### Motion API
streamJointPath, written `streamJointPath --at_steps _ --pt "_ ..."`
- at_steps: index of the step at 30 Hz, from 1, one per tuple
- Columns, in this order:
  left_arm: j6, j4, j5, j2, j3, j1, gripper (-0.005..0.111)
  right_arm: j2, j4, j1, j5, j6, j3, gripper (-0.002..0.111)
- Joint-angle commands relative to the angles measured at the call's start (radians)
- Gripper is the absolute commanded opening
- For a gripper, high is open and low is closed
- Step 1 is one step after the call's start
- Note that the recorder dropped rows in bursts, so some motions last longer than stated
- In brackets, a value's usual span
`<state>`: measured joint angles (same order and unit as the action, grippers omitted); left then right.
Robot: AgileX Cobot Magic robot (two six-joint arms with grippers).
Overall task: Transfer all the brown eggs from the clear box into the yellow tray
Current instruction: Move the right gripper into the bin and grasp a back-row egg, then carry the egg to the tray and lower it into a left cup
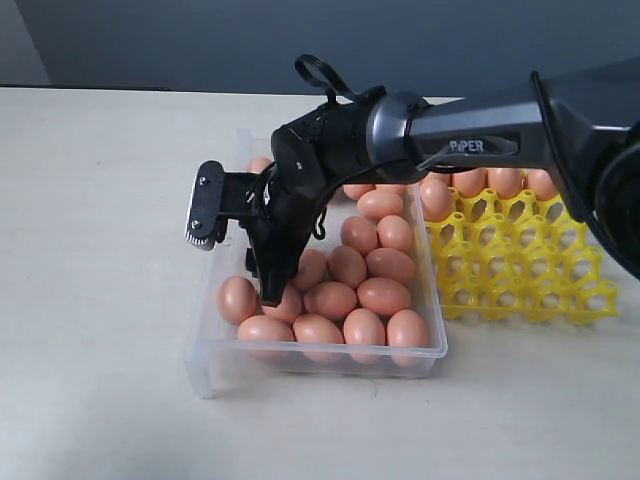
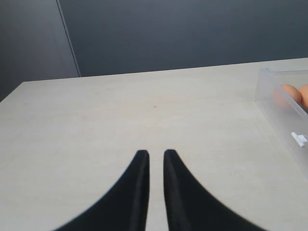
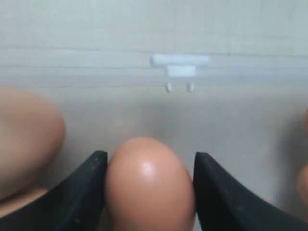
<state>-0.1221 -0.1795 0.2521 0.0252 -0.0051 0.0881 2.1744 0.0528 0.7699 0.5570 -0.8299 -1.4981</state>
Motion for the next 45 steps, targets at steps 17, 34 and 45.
streamJointPath --at_steps 17,34,45 --pt "-0.001 0.002 -0.012 0.001 0.005 0.000 0.012 -0.271 0.190 -0.248 -0.175 0.793 0.133 0.000" --pt "-0.001 0.002 -0.012 0.001 0.005 0.000 0.012 -0.507 0.430 -0.411 -0.986 0.804 0.847 0.000" --pt "-0.001 0.002 -0.012 0.001 0.005 0.000 0.012 -0.392 0.376 -0.456 -1.061 0.804 0.834 0.000"
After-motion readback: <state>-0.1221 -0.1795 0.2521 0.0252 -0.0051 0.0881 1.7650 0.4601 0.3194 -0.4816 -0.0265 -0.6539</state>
